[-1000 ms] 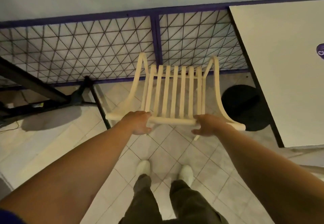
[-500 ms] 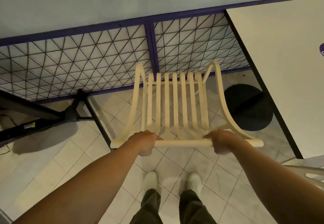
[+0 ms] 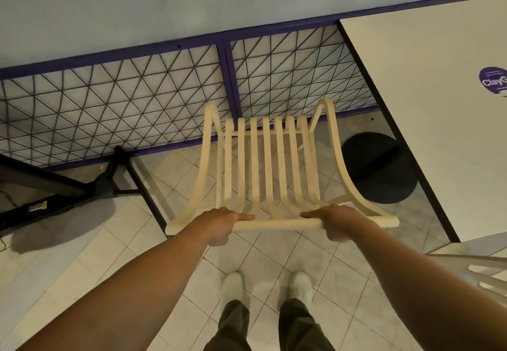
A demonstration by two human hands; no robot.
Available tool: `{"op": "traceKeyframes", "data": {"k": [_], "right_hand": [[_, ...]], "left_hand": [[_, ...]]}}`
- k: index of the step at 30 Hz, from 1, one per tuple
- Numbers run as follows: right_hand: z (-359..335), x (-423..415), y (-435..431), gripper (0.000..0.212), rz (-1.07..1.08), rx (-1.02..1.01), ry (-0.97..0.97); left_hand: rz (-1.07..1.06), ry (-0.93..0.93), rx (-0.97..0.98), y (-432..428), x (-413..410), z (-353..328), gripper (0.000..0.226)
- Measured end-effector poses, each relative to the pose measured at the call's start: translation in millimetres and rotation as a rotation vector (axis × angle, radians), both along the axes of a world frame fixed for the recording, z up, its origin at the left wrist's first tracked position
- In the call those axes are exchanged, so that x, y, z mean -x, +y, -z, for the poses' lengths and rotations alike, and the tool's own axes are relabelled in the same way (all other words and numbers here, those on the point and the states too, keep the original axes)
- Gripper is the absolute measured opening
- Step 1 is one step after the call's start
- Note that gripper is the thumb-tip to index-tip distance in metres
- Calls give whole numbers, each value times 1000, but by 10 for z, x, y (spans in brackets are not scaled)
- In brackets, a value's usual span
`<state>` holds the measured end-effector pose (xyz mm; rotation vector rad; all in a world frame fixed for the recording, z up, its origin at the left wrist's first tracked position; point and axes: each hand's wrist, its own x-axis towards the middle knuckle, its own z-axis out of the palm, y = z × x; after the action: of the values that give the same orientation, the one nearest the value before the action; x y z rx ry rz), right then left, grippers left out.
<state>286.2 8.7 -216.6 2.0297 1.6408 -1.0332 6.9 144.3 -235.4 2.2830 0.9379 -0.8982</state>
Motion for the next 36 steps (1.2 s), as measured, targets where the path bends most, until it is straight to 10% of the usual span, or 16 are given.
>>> {"op": "traceKeyframes", "data": {"k": [36], "right_hand": [[83, 983, 105, 68, 426, -58, 113]], "left_hand": [[390, 21, -190, 1171, 52, -236, 87]]}}
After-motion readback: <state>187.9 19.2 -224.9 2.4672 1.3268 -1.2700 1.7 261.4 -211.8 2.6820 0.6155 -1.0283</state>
